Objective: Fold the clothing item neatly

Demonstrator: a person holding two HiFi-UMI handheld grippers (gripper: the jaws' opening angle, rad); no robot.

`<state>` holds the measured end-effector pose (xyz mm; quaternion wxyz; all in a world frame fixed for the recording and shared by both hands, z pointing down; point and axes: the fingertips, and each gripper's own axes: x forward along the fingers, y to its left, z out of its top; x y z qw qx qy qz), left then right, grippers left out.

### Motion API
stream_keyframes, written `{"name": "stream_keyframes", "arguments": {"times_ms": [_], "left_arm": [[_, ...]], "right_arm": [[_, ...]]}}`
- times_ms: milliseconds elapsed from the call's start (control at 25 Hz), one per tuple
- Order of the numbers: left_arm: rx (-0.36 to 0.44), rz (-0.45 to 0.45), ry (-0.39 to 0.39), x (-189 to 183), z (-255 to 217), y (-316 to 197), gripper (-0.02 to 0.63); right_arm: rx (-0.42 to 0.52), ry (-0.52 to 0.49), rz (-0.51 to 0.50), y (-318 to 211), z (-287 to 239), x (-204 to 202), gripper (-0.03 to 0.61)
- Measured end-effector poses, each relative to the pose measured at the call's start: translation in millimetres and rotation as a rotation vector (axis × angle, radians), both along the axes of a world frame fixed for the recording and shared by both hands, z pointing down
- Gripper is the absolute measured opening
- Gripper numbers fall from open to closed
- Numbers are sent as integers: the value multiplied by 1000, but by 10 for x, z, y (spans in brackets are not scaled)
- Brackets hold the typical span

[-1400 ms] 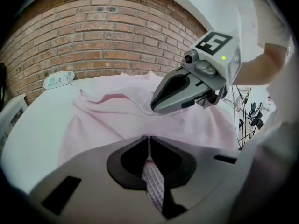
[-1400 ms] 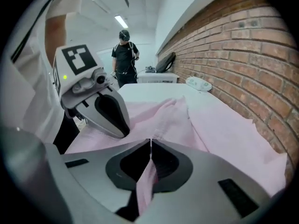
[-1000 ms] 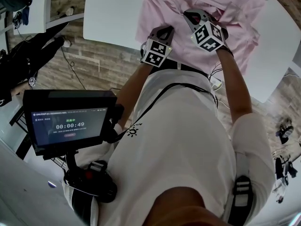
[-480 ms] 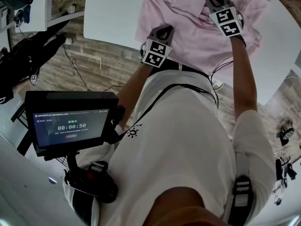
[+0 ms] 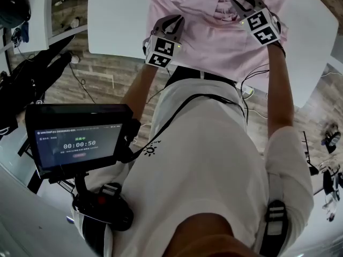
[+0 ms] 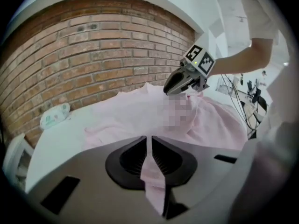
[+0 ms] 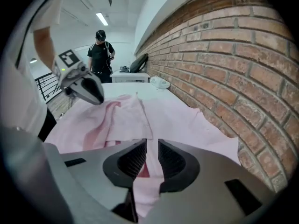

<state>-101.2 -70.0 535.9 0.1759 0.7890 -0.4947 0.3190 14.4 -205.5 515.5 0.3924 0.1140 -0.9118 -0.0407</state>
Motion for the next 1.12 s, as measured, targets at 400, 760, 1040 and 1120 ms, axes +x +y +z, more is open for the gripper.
{"name": "stream_keyframes", "arguments": {"times_ms": [400,760,1040,1120], "left_arm": [[-92,679,-306,-87,301,-408,179],[-225,933,-481,-370,481,-386,179],[-262,1004,-521,-461,514,-380,179],[-268,1009,-517,-456,520,-365,179]], "right_arm": [[-28,153,-56,462,134,1139,82],[58,359,-122,576,492,1402,83],[62,420,-145,586,610,1456,83],[61,420,-138,585,605,1465,78]]}}
